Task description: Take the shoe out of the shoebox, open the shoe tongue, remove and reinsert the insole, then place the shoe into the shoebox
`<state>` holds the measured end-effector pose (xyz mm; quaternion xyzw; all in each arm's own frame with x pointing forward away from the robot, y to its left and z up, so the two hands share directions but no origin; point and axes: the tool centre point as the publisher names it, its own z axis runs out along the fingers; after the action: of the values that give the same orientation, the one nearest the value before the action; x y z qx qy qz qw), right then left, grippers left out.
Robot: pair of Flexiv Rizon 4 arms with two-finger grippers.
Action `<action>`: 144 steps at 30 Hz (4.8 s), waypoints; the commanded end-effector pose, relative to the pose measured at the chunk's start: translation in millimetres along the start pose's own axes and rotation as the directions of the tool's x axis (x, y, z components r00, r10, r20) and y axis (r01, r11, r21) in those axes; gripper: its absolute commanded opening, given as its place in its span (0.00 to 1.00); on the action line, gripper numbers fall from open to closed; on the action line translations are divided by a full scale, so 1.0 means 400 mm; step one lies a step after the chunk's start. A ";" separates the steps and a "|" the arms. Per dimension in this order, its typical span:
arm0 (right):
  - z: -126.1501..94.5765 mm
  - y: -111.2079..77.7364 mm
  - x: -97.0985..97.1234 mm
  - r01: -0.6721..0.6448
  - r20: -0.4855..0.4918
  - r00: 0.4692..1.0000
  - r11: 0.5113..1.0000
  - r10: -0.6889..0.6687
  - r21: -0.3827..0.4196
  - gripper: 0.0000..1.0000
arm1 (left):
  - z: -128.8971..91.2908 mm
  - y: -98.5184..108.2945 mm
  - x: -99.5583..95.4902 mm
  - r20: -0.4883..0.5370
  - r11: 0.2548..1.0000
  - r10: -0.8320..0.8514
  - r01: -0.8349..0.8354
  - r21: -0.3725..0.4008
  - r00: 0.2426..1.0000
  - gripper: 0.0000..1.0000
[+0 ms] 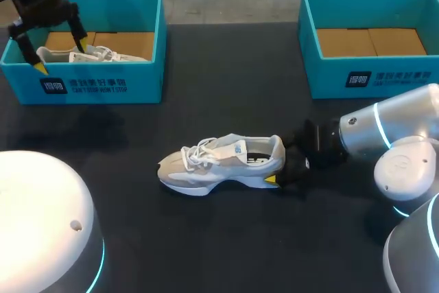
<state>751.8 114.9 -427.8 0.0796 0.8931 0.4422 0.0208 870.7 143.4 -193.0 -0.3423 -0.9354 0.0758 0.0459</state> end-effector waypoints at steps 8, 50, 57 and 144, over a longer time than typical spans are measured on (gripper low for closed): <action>0.013 -0.002 0.005 0.000 0.001 1.000 1.000 0.000 0.003 0.00 | 0.001 -0.118 -0.018 0.084 0.922 -0.368 0.375 -0.100 0.926 1.00; 0.013 -0.002 0.005 0.000 0.001 1.000 1.000 0.000 0.003 0.00 | 0.127 -0.285 -0.106 0.228 0.742 -0.660 0.669 0.048 0.716 1.00; 0.013 -0.002 0.005 0.000 0.001 1.000 1.000 0.000 0.003 0.00 | 0.121 -0.306 -0.141 0.241 0.565 -0.804 0.825 0.028 0.543 1.00; 0.013 -0.002 0.005 0.000 0.001 1.000 1.000 0.000 0.003 0.00 | 0.437 -0.806 -0.284 0.153 -0.390 -0.896 0.904 0.178 -0.417 1.00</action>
<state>751.8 115.0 -428.0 0.0796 0.8931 0.4422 0.0208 724.4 -181.8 -302.6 0.6036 -0.7961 0.0349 -0.0269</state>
